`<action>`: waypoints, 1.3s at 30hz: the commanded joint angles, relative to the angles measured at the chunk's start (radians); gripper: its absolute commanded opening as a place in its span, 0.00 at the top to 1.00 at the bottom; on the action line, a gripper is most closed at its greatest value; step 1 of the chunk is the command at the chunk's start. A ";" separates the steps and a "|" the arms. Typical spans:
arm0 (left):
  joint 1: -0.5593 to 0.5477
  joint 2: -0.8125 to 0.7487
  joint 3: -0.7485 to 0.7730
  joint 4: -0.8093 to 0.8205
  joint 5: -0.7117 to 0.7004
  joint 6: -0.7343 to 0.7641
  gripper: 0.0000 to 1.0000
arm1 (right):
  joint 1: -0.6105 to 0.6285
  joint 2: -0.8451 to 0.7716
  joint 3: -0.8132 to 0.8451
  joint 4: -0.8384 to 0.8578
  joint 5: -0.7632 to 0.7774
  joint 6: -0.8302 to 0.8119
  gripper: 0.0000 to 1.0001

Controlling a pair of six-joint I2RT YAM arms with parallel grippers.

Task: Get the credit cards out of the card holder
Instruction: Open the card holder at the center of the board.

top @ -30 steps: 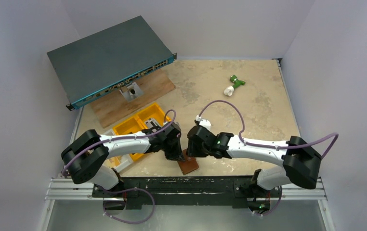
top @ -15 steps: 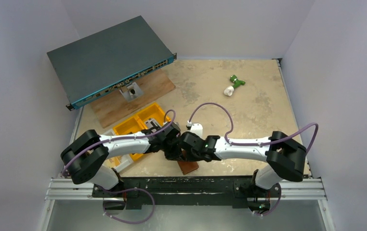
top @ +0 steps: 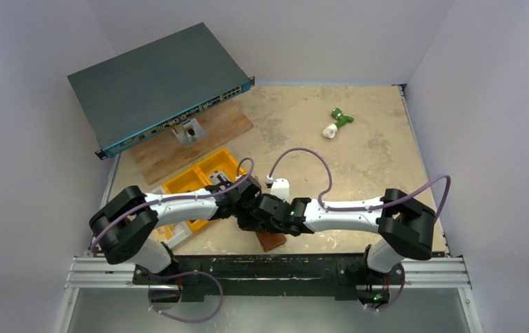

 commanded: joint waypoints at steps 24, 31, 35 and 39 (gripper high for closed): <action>0.007 0.016 0.027 -0.192 -0.124 0.097 1.00 | -0.191 -0.325 -0.166 -0.002 -0.140 -0.007 1.00; 0.008 -0.191 0.136 -0.370 -0.227 0.186 0.72 | -0.195 -0.440 -0.044 -0.122 -0.097 -0.014 1.00; 0.013 -0.275 0.149 -0.425 -0.250 0.208 0.59 | -0.180 -0.438 0.003 -0.118 -0.124 -0.033 1.00; 0.015 -0.328 0.133 -0.441 -0.251 0.207 0.52 | -0.146 -0.409 0.032 -0.091 -0.146 -0.018 1.00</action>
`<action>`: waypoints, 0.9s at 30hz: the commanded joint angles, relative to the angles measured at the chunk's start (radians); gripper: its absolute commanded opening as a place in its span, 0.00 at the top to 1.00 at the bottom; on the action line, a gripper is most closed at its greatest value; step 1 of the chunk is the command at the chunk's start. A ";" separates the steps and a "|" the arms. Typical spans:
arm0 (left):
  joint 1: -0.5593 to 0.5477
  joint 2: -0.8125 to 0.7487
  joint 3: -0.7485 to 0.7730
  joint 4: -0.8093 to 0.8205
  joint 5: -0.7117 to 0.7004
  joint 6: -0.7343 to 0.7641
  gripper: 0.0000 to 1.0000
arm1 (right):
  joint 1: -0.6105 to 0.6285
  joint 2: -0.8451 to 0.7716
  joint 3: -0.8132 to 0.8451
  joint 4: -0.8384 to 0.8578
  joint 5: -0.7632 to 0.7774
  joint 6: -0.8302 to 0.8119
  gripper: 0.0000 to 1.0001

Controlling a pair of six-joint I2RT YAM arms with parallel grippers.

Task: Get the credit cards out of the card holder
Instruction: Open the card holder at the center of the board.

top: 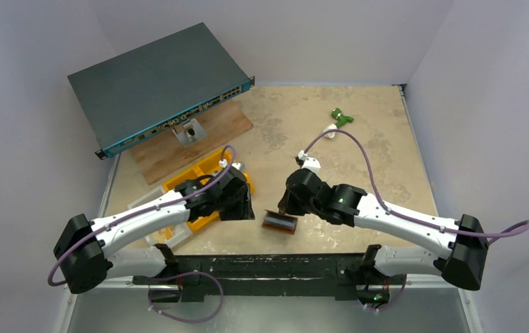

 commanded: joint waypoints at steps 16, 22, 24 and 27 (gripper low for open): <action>0.003 0.007 -0.024 0.030 0.050 0.050 0.51 | -0.137 0.044 0.023 -0.083 0.038 -0.091 1.00; -0.010 0.085 0.007 0.066 0.078 0.059 0.51 | -0.196 -0.022 -0.169 -0.045 -0.005 -0.038 1.00; -0.013 0.104 0.013 0.077 0.087 0.059 0.51 | -0.196 -0.045 -0.236 -0.031 -0.039 -0.003 1.00; -0.017 0.128 0.019 0.092 0.101 0.059 0.52 | -0.195 -0.080 -0.340 0.000 -0.051 0.027 1.00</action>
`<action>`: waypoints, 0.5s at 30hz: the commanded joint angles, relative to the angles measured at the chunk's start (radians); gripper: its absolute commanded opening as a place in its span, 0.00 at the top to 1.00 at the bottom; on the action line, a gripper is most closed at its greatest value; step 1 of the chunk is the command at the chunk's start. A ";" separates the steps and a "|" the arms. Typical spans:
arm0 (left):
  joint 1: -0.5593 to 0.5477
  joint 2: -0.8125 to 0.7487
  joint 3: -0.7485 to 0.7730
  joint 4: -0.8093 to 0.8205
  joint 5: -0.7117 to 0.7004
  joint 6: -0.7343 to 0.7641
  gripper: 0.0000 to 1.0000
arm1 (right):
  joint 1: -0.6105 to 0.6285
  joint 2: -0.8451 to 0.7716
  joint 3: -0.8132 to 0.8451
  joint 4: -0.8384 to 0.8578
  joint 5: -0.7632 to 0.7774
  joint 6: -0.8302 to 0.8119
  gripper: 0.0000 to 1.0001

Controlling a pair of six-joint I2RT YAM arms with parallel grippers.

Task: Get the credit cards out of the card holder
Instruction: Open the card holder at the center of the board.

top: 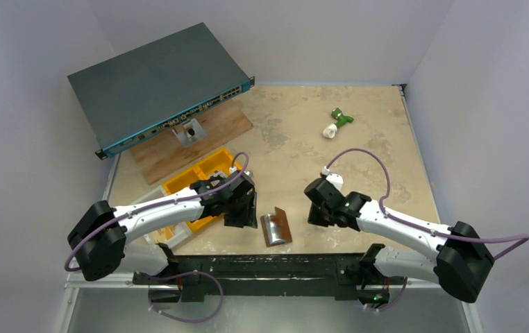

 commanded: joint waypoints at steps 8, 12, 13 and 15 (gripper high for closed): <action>-0.015 0.080 0.073 0.072 0.051 0.023 0.56 | 0.002 -0.039 -0.226 0.123 -0.062 0.104 1.00; -0.021 0.103 0.098 0.089 0.064 0.023 0.58 | 0.016 -0.087 -0.151 0.114 -0.039 0.054 1.00; -0.023 0.110 0.106 0.092 0.066 0.025 0.58 | 0.028 -0.095 -0.123 0.102 -0.025 0.047 1.00; -0.024 0.130 0.127 0.093 0.075 0.033 0.58 | 0.067 -0.119 -0.069 0.080 0.007 0.039 0.94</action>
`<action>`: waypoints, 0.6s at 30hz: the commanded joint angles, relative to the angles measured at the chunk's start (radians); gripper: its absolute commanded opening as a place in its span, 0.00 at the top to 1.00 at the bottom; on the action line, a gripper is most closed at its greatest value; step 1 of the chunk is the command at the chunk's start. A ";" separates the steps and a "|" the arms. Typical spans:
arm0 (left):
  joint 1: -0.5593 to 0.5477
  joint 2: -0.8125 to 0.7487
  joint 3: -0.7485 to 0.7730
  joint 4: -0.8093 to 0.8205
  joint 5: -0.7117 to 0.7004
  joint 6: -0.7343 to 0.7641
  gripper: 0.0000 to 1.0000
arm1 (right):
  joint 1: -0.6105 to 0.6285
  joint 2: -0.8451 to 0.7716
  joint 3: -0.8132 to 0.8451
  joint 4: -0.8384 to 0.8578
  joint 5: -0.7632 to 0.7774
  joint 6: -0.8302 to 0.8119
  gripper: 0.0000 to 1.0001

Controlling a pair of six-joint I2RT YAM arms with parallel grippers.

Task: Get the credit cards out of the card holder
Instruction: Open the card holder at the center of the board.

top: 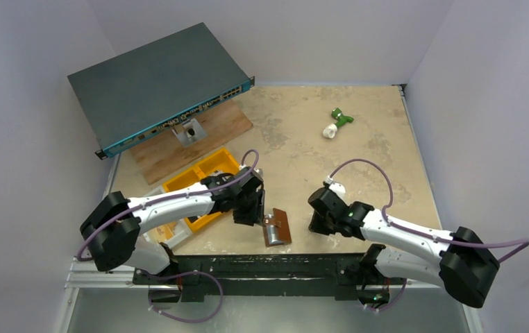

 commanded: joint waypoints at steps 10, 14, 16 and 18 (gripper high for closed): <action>-0.032 0.187 0.199 0.080 0.084 0.042 0.59 | 0.187 -0.121 0.267 -0.045 0.125 -0.008 0.80; -0.043 0.264 0.259 0.098 0.115 0.042 0.59 | 0.204 -0.138 0.271 -0.059 0.131 0.007 0.81; -0.050 0.299 0.283 0.107 0.126 0.039 0.59 | 0.211 -0.149 0.275 -0.067 0.137 0.010 0.81; -0.055 0.332 0.305 0.111 0.137 0.034 0.59 | 0.216 -0.155 0.276 -0.073 0.143 0.010 0.81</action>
